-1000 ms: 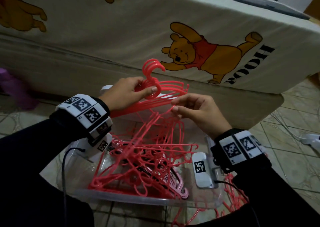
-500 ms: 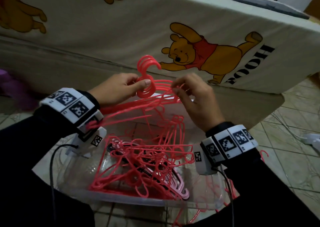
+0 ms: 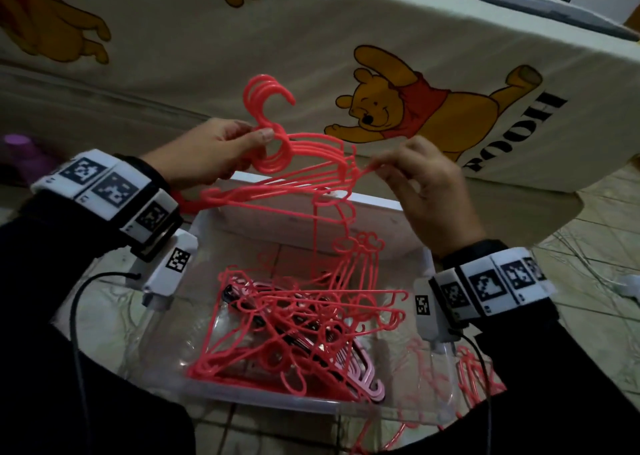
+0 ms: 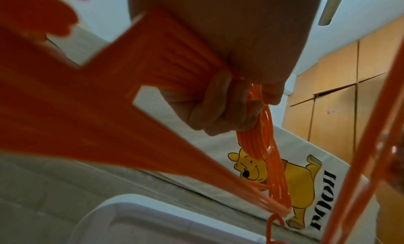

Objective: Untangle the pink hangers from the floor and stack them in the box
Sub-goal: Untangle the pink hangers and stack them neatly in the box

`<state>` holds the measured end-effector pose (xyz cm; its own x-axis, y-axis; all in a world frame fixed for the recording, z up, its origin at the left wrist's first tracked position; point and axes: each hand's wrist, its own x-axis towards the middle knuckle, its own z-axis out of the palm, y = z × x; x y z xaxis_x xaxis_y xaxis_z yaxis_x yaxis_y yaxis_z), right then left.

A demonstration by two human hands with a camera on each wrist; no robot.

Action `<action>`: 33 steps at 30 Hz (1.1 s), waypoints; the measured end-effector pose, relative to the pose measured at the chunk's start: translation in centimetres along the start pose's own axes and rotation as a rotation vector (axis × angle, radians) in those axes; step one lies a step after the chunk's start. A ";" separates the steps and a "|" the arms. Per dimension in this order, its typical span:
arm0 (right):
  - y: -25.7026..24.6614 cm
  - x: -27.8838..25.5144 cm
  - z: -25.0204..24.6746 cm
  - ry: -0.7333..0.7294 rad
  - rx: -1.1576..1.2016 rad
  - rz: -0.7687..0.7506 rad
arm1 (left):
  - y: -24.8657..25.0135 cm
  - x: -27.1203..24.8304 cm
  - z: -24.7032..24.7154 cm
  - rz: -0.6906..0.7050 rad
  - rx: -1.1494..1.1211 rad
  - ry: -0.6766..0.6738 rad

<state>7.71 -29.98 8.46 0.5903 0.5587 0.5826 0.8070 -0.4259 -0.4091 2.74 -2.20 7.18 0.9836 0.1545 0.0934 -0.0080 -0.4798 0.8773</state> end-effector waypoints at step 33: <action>2.9 0.0 1.9 0.036 -0.166 0.098 | 0.9 -2.1 1.1 0.374 1.170 0.074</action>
<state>10.06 -29.84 5.94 0.6621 0.4843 0.5720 0.7298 -0.5903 -0.3449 0.83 -3.95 7.22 0.9426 -0.1285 0.3082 -0.0832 -0.9843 -0.1560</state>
